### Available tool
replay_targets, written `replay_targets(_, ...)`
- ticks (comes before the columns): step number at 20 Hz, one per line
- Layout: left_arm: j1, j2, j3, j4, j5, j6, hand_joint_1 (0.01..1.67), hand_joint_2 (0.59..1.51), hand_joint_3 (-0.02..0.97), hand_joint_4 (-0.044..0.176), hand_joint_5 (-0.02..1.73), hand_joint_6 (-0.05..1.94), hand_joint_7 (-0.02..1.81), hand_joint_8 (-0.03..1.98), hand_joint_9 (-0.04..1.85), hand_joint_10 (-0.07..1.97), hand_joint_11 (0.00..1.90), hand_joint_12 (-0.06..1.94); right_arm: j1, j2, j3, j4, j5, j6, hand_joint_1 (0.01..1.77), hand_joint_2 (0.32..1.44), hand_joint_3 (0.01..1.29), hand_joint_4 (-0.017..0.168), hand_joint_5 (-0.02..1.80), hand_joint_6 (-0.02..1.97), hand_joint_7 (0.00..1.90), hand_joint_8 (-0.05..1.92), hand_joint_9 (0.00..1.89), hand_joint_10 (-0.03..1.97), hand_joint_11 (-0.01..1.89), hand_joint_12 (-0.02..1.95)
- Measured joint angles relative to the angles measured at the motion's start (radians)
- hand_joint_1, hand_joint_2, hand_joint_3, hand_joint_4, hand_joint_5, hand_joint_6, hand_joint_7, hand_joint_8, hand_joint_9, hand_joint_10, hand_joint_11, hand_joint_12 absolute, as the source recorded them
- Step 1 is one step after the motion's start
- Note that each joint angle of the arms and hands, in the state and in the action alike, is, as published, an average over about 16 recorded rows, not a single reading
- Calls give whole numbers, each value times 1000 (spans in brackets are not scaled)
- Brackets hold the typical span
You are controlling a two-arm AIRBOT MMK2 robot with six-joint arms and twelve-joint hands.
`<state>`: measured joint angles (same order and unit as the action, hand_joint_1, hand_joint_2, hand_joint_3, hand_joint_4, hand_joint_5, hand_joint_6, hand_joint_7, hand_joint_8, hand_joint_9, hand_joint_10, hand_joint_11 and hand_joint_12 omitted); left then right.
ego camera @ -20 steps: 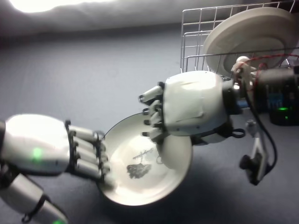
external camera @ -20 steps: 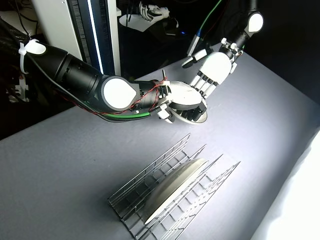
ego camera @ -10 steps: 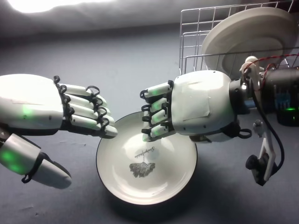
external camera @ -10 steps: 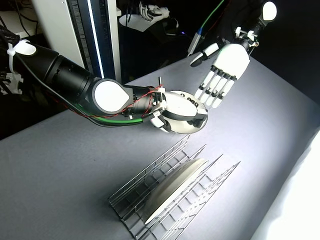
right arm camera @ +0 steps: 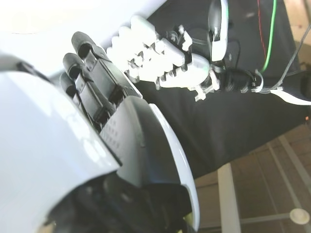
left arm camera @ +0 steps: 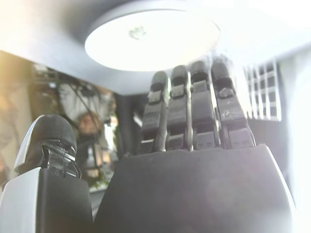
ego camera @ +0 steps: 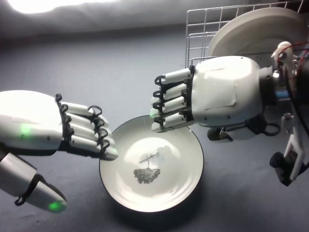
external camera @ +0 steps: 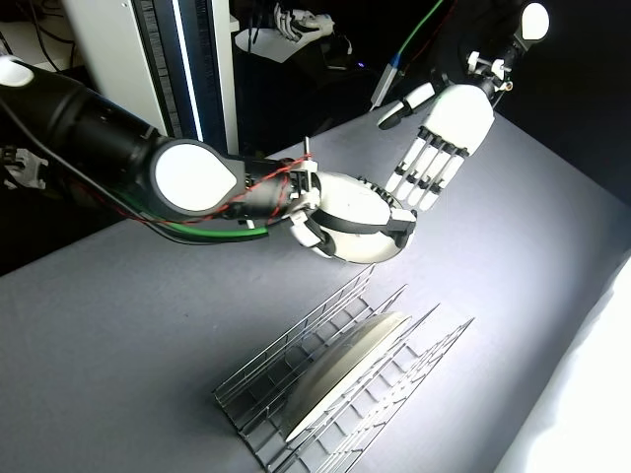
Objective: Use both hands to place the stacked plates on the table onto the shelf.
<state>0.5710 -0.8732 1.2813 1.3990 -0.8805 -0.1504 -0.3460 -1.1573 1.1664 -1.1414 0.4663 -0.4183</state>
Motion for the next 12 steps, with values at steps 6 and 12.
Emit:
replay_targets(6,35,-7,-10,21,0,20,15,1158,16,-2,185,16,203,-2,175,5,12,345,37,66,-45,20,-1,3,1087,1086,13,4,364,38,319,5,277,78,11,991)
replay_targets(12,65,-17,-24,37,15,52,15,1157,16,-1,176,13,198,-2,169,4,13,332,68,116,-79,29,-1,8,1038,1083,14,4,290,38,249,5,230,47,11,867)
